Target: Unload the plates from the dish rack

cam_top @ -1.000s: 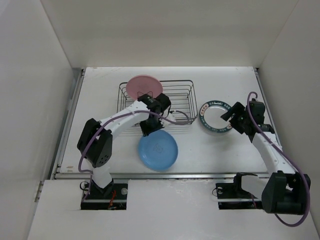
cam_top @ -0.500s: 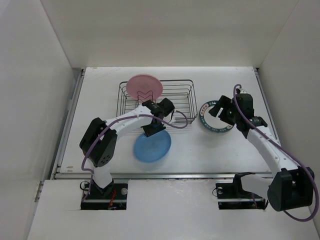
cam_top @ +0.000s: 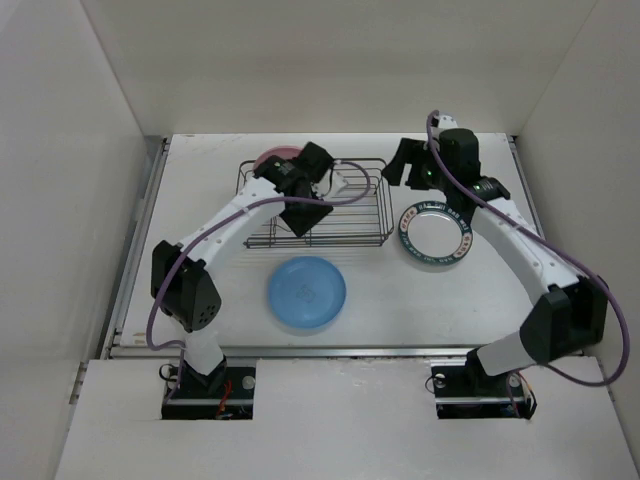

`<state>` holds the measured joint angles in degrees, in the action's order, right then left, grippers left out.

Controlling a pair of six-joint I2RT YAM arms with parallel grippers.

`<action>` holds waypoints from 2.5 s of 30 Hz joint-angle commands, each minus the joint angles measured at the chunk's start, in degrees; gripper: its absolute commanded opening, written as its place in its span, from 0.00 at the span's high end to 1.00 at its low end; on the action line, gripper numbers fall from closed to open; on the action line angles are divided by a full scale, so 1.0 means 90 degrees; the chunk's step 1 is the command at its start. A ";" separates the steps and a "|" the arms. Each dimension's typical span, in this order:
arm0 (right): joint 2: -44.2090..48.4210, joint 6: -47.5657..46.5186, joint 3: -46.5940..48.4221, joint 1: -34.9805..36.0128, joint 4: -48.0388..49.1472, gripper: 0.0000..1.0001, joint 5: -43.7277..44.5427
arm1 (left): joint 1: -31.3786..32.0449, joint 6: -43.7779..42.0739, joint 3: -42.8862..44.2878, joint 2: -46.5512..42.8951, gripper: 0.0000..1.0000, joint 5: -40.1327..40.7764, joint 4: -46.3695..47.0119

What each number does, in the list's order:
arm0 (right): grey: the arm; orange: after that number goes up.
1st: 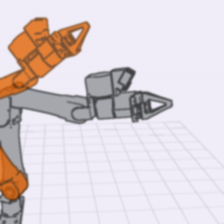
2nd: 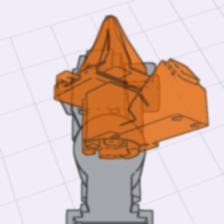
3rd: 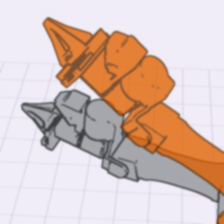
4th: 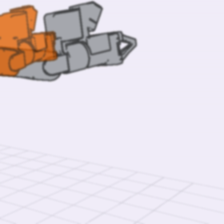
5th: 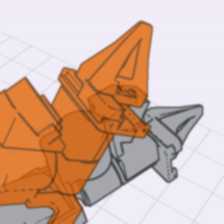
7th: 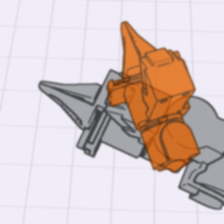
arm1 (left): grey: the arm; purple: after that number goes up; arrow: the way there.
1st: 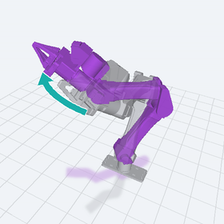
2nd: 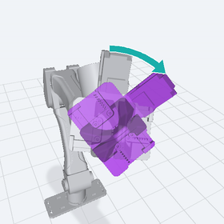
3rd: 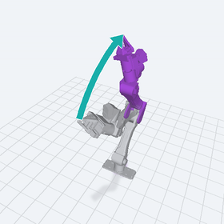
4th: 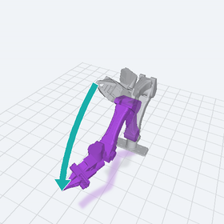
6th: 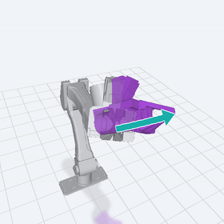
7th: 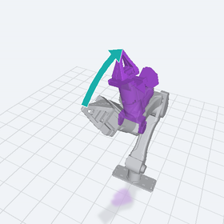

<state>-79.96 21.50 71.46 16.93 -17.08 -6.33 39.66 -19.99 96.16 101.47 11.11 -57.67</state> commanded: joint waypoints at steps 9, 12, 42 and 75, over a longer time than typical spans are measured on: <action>-0.3622 -0.1234 0.4205 0.1067 -0.0298 0.16 -0.0615 | -0.1915 0.0775 0.0605 -0.0875 0.38 -0.0241 -0.0010; -0.4560 -0.1615 0.5387 0.1380 -0.0426 0.14 -0.0674 | -0.2431 0.1175 0.0546 -0.0631 0.38 -0.0239 0.0245; -0.3833 -0.1501 0.4787 0.1801 0.1779 1.00 0.0722 | -0.3528 0.2514 0.0644 0.1811 1.00 -0.0874 0.0167; -0.3967 -0.4144 0.4609 0.2444 0.2864 1.00 0.1707 | -0.4368 0.3110 0.1571 0.2388 1.00 -0.1556 0.0021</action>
<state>-119.50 -11.00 108.40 37.60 -6.72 5.54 1.30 7.51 109.27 119.98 -5.52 -52.90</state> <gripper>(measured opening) 0.160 0.159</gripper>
